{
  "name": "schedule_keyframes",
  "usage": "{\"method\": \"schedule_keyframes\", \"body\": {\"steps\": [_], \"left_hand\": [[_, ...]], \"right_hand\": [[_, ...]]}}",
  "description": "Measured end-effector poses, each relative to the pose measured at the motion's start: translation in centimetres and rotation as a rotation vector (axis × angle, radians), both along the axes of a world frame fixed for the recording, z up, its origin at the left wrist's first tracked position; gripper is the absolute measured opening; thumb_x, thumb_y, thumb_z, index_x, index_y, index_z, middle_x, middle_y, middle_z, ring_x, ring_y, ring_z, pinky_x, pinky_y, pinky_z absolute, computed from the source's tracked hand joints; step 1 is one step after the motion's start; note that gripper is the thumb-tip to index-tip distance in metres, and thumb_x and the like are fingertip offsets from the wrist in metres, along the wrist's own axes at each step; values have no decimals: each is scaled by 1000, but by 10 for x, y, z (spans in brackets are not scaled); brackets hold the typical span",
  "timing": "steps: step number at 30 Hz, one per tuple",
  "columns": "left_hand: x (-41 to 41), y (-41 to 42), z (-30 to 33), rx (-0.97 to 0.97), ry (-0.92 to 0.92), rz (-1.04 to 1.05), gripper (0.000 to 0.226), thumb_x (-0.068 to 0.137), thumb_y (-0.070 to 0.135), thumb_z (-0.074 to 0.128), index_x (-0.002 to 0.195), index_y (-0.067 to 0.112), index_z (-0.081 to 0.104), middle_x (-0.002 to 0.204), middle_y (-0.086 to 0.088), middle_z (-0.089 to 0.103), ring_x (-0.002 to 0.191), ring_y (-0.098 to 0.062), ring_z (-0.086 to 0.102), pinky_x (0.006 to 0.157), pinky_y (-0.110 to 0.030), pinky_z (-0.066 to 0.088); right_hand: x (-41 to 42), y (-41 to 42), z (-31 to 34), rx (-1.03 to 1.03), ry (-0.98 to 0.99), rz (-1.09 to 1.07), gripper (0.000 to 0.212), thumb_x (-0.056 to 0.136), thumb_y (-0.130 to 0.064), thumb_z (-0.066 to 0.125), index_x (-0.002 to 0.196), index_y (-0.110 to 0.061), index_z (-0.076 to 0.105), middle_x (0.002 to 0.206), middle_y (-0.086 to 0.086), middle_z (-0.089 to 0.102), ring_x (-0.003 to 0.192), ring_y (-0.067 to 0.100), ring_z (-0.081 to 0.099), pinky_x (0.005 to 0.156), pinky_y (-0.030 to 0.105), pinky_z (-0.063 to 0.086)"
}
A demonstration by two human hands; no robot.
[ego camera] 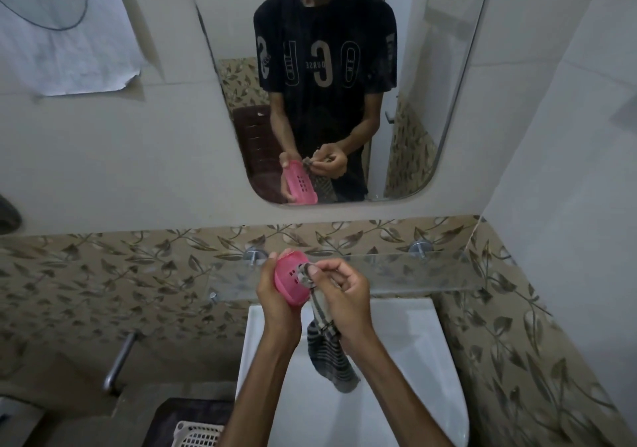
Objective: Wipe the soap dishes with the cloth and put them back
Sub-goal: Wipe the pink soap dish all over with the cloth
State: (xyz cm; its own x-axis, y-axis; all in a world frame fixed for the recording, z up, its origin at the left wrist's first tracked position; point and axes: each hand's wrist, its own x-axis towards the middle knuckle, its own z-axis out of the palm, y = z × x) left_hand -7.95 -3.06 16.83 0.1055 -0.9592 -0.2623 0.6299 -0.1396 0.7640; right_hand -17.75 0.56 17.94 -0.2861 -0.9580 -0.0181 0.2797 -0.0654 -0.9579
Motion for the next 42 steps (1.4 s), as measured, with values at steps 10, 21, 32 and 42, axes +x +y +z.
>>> {"method": "schedule_keyframes", "body": {"steps": [10,21,32,42], "left_hand": [[2,7,2,-156,-503,-143,59,76,64,62,129,38,61,136,-1,62,124,-28,60,88,-42,56],[-6,4,-2,-368,-784,-296,80,73,55,75,146,31,52,146,9,57,135,-5,53,106,-28,52],[-4,5,-2,-397,-901,-398,97,69,55,79,155,33,41,155,10,48,142,-7,46,105,-16,43],[-6,1,-8,-303,-868,-347,90,62,50,81,143,47,42,138,15,50,118,5,55,74,-6,53]], "right_hand": [[-28,-11,-21,77,-48,-68,10,93,-8,78,88,-16,76,88,2,82,83,8,77,74,15,58],[-33,-21,-23,215,-176,-6,25,90,-30,83,102,-9,77,94,14,81,86,28,77,84,41,62],[-39,-23,-13,248,-243,50,2,88,-5,78,87,-6,77,85,20,70,80,34,64,77,41,56],[-33,-21,-13,228,-201,-20,6,87,0,76,83,-4,76,81,20,68,81,36,64,71,38,57]]}}
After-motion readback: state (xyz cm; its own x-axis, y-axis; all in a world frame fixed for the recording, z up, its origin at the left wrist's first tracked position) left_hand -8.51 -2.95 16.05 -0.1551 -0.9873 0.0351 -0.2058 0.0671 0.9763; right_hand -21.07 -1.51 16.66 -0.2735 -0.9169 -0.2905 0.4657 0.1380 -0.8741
